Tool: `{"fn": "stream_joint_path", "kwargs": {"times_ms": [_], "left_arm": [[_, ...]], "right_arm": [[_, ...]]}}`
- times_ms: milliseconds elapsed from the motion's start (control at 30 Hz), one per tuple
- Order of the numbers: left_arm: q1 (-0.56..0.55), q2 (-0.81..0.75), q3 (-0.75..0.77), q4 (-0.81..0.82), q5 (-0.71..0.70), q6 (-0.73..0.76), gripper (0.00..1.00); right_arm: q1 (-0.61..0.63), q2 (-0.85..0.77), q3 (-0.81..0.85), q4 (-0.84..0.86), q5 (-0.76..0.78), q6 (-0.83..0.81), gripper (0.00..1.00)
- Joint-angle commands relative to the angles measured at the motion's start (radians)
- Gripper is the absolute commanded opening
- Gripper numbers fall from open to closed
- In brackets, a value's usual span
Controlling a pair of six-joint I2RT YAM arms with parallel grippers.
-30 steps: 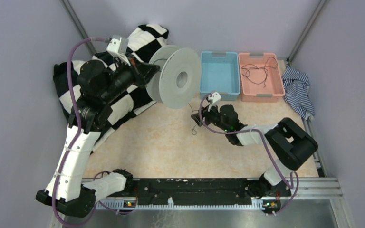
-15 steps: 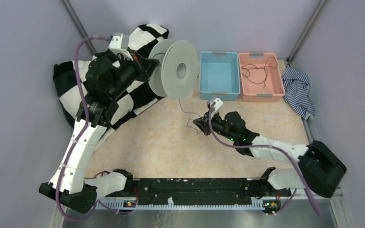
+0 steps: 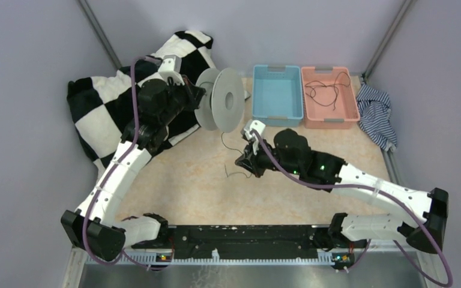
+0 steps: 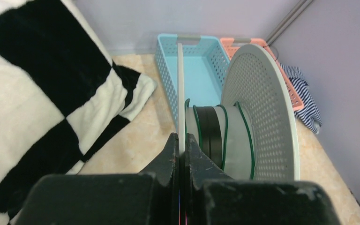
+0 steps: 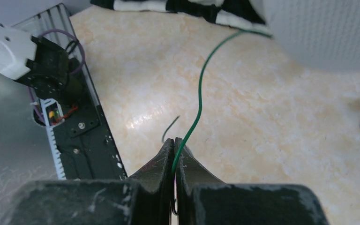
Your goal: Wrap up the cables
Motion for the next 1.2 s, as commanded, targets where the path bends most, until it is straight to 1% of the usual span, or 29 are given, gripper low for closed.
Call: {"fn": "stream_joint_path", "kwargs": {"times_ms": [0, 67, 133, 267, 333, 400, 467, 567, 667, 767, 1000, 1167], "left_arm": [[-0.006, -0.050, -0.087, 0.169, -0.025, 0.026, 0.00], [-0.029, -0.053, -0.109, 0.176, -0.041, 0.050, 0.00], [-0.064, -0.060, -0.107, 0.160, -0.084, 0.073, 0.00], [-0.087, -0.046, -0.086, 0.134, -0.030, 0.094, 0.00], [-0.110, -0.035, -0.080, 0.124, -0.019, 0.124, 0.00], [-0.122, -0.022, -0.071, 0.098, 0.008, 0.135, 0.00], [-0.124, -0.024, -0.071, 0.088, 0.034, 0.146, 0.00], [-0.125, -0.036, -0.076, 0.076, 0.066, 0.162, 0.00], [-0.126, -0.045, -0.077, 0.056, 0.105, 0.181, 0.00], [-0.124, -0.051, -0.079, 0.025, 0.182, 0.217, 0.00], [-0.125, -0.095, -0.092, -0.032, 0.339, 0.277, 0.00], [-0.125, -0.126, -0.076, -0.058, 0.404, 0.290, 0.00]], "right_arm": [[0.015, 0.062, 0.303, -0.315, -0.067, -0.092, 0.00], [0.016, 0.078, 0.383, -0.356, -0.076, -0.131, 0.00], [0.015, 0.106, 0.467, -0.381, -0.069, -0.136, 0.00], [0.010, 0.220, 0.691, -0.465, -0.045, -0.140, 0.00], [0.008, 0.258, 0.746, -0.443, -0.034, -0.166, 0.00], [0.001, 0.266, 0.753, -0.388, -0.003, -0.188, 0.00], [-0.037, 0.273, 0.761, -0.344, 0.008, -0.188, 0.00], [-0.145, 0.297, 0.806, -0.327, -0.075, -0.150, 0.00], [-0.217, 0.311, 0.809, -0.313, -0.094, -0.163, 0.00], [-0.282, 0.329, 0.811, -0.320, -0.132, -0.159, 0.00], [-0.395, 0.327, 0.740, -0.319, -0.162, -0.152, 0.00], [-0.448, 0.307, 0.631, -0.296, -0.186, -0.138, 0.00]]}}
